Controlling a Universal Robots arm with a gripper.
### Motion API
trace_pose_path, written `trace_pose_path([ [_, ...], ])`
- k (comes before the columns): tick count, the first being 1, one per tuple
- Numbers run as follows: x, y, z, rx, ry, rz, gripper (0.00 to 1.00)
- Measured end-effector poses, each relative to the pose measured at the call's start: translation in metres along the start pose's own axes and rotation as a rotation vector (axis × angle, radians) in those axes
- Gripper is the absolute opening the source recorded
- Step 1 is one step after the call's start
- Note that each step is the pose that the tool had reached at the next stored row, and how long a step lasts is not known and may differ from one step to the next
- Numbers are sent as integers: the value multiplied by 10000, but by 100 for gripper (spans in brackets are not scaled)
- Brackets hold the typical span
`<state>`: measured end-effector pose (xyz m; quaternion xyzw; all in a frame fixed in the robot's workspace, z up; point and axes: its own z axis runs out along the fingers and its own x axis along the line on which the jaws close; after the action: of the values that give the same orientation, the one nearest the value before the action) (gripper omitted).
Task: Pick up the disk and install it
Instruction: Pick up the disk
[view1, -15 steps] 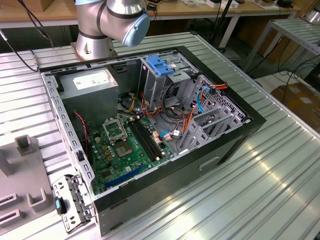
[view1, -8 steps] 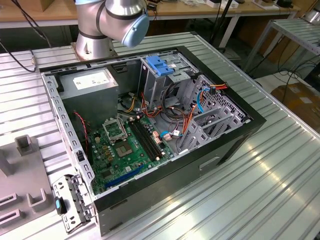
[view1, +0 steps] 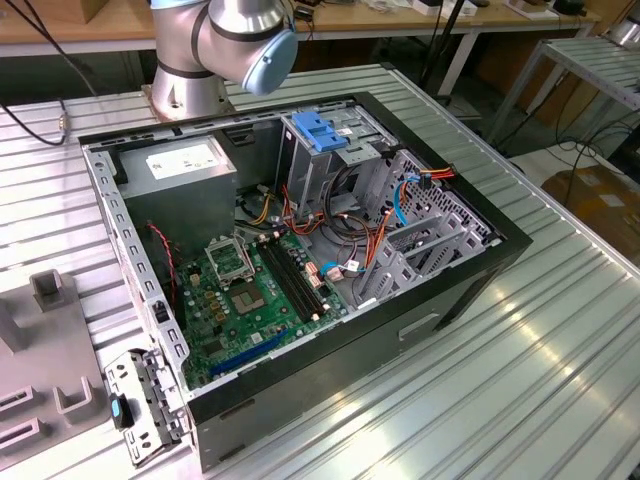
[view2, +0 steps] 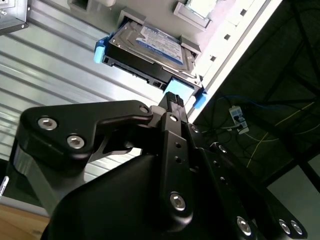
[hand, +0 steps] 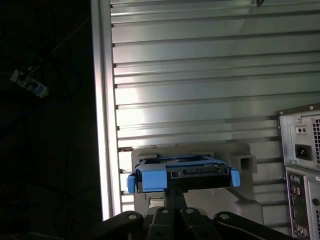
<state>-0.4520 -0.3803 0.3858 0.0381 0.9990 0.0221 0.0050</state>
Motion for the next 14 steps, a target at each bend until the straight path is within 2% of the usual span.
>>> trace_pose_path([
  [14,7,0,0,-1,1,-38,11],
])
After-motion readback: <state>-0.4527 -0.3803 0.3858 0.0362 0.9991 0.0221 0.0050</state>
